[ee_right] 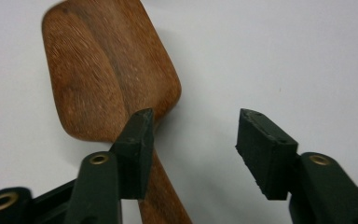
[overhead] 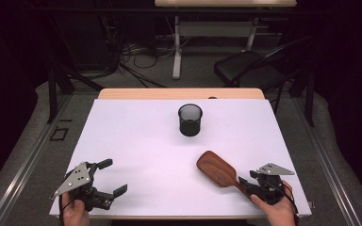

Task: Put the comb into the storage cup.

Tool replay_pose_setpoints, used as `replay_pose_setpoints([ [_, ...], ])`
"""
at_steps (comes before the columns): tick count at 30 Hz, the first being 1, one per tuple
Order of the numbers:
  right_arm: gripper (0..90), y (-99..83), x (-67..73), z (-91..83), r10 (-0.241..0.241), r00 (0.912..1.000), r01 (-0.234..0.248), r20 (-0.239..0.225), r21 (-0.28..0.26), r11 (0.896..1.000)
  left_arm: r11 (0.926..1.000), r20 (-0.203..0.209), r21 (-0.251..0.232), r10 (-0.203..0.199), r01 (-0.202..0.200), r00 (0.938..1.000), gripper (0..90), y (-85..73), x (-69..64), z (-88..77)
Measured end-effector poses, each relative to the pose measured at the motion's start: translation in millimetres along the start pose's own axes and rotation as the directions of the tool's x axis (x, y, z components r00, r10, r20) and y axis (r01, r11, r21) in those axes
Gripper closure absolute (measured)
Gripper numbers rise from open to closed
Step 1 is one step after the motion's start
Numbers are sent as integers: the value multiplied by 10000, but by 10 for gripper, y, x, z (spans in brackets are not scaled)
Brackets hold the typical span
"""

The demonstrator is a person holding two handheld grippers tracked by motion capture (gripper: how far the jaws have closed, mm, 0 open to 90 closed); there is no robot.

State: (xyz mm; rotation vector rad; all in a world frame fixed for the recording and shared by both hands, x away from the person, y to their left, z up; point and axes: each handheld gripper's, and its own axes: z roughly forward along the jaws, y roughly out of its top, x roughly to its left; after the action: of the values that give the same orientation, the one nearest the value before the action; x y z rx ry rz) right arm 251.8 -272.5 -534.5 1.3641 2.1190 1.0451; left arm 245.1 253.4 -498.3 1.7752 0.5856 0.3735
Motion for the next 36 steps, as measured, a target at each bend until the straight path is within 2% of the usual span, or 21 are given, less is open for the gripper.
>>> replay_pose_setpoints([
  [4, 415, 19, 6, -17, -306, 9995, 301, -99, -479, 9984, 10000, 7, -6, -11, 11, 10000, 3, -1, -1, 2],
  [7, 395, 38, 31, -37, -510, 9986, 502, -118, -603, 9969, 10000, -81, 24, -17, 18, 10000, 3, -2, -2, 2],
  [9, 376, 49, 46, -46, -565, 9983, 555, -160, -571, 9968, 10000, -63, 24, -20, 20, 10000, 3, -3, 0, 1],
  [13, 306, 59, 48, -27, -513, 9975, 509, -476, -97, 9987, 10000, -65, 27, -18, 18, 10000, 3, -3, -1, 0],
  [15, 295, 59, 49, -14, -542, 9974, 542, -468, -14, 9985, 10000, -58, 17, -29, 29, 10000, 3, -3, -2, 1],
  [19, 245, 65, 46, -14, -524, 9972, 527, -525, 42, 9986, 10000, -96, 29, -26, 26, 10000, 3, -2, -5, 0],
  [24, 168, 84, 56, -23, -258, 9982, 263, -544, 76, 9996, 10000, -85, 29, -19, 19, 10000, 2, -3, -5, 1],
  [28, 131, 95, 54, -34, -123, 9982, 116, -594, -125, 9999, 10000, -80, 31, -24, 24, 10000, 3, -4, -2, 0],
  [30, 75, 103, 57, -48, -102, 9979, 97, -637, -81, 9999, 10000, -81, 22, -28, 28, 10000, 3, -4, -4, 1],
  [33, 56, 115, 47, -60, -196, 9961, 196, -864, -11, 9998, 10000, -63, 12, -34, 35, 10000, 2, -3, -7, 5],
  [36, 47, 133, 52, -65, -403, 9953, 418, -876, 149, 9990, 10000, -67, 15, -21, 21, 10000, 3, -1, -10, 6],
])
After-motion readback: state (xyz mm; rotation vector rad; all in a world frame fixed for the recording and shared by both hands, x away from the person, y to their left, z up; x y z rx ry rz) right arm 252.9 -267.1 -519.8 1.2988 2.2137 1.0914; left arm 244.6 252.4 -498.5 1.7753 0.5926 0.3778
